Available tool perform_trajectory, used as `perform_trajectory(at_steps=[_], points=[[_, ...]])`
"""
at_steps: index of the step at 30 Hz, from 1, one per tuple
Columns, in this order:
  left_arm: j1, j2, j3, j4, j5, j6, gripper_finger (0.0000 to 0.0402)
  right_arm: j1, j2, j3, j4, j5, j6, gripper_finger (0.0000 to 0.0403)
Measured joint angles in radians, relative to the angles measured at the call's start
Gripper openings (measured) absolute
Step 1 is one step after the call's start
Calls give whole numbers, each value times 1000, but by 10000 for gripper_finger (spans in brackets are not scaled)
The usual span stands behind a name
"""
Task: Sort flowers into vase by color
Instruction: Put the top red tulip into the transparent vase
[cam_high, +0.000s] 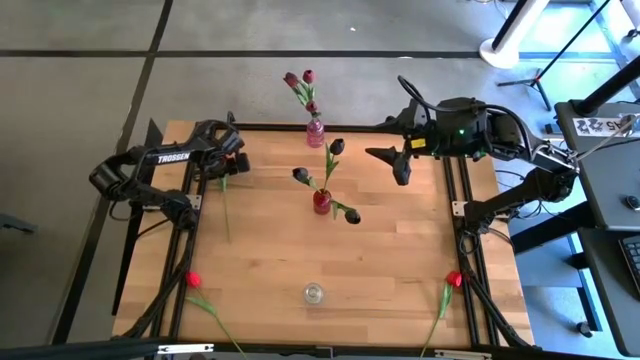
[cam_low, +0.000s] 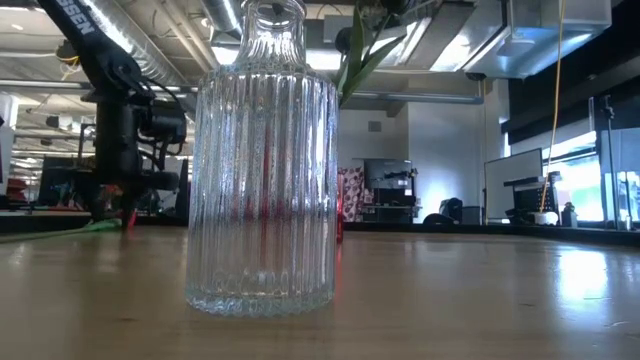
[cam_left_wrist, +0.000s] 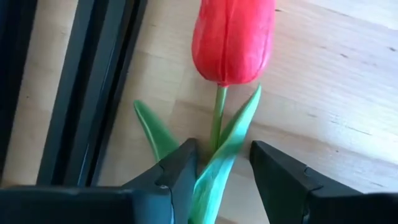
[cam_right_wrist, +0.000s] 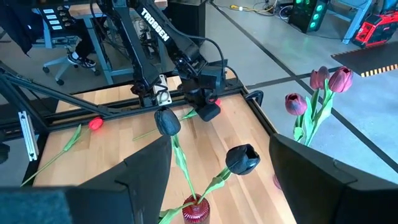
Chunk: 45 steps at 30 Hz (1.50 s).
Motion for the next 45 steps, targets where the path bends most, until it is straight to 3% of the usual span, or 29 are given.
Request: perform_trajectory(at_steps=[4, 10, 13, 17, 24, 29, 32, 36, 41, 45], points=[[-25, -2, -10, 23, -24, -4, 118, 0, 0, 0, -5, 0, 24, 269], [-55, -11, -7, 60, 6, -13, 14, 0, 0, 0, 27, 0, 15, 269], [-88, -65, 15, 36, 55, -1, 8, 10, -14, -1, 50, -12, -14, 269], [-188, -245, 84, -23, 64, -21, 5, 57, -52, -1, 71, -26, -64, 269], [-587, -635, 261, -11, 13, -22, 2, 190, -105, 0, 77, -27, -141, 269], [-950, -773, 347, 212, -185, 58, 2, 272, -100, 0, 72, 0, -204, 269], [-1109, -765, 349, 454, -238, 251, 1, 304, -82, -1, 74, 57, -201, 269], [-1233, -684, 349, 724, -228, 520, 1, 340, -58, -1, 73, 133, -144, 269], [-1304, -525, 349, 949, -69, 684, 0, 363, -40, -1, 81, 248, -73, 269], [-1348, -393, 348, 1030, 37, 780, 0, 360, -28, -1, 118, 353, -15, 269]])
